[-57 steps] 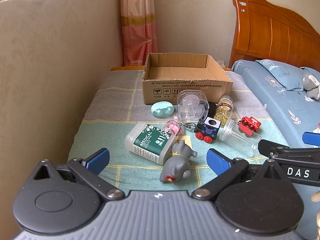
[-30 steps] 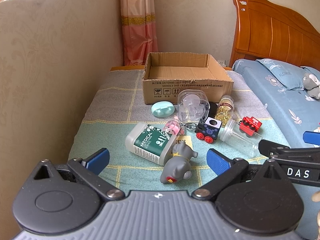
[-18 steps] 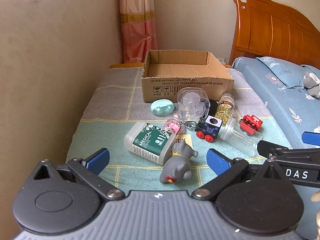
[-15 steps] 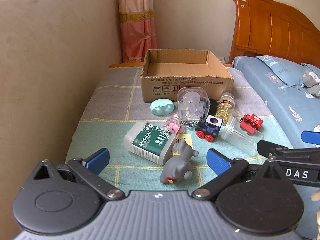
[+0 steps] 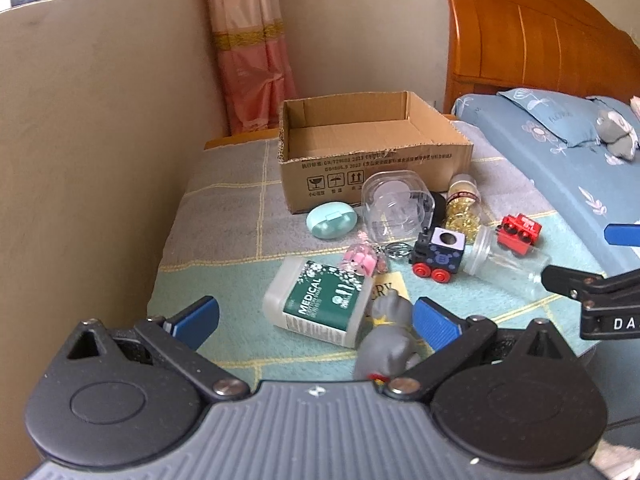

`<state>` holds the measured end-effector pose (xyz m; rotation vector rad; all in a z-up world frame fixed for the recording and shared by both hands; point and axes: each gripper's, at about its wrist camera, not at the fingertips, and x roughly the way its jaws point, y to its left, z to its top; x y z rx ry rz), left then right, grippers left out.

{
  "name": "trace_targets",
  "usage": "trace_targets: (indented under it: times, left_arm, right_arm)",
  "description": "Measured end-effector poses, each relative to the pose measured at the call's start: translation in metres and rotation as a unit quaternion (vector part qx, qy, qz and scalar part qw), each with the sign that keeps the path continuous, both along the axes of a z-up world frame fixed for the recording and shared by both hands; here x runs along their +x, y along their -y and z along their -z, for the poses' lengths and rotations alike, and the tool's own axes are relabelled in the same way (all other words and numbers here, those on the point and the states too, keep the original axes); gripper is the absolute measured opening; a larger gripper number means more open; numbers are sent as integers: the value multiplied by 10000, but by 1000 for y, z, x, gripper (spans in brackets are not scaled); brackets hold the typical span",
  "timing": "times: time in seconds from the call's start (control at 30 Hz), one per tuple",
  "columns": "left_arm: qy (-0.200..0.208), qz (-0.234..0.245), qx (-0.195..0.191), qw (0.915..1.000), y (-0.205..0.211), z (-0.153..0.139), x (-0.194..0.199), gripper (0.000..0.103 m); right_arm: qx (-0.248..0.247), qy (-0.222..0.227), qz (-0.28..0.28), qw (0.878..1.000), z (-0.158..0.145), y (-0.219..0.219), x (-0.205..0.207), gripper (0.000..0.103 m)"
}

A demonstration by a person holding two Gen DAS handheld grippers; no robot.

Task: Organize rigid objects
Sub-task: 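Move left gripper to the white medical bottle while right gripper approaches the gray elephant toy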

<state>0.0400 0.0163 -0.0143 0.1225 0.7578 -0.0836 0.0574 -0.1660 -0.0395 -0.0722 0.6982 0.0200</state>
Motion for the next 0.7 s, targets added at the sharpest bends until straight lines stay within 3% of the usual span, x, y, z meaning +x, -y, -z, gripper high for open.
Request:
trace_targets:
  times: [0.3,0.43,0.7]
  left_arm:
    - [-334,631,-131,9974,-6,27,20,102]
    - [-464,1028,-409,9928,-8,34,20,102]
    - [-950,1570,-376,9823,8,65,38,102]
  right_arm:
    - [21,-540,-42,9985,50,18,16,103]
    - [281,-671,-154,9972,64,25,18,103]
    - [455,-948,-317,9940,81,31,29,103]
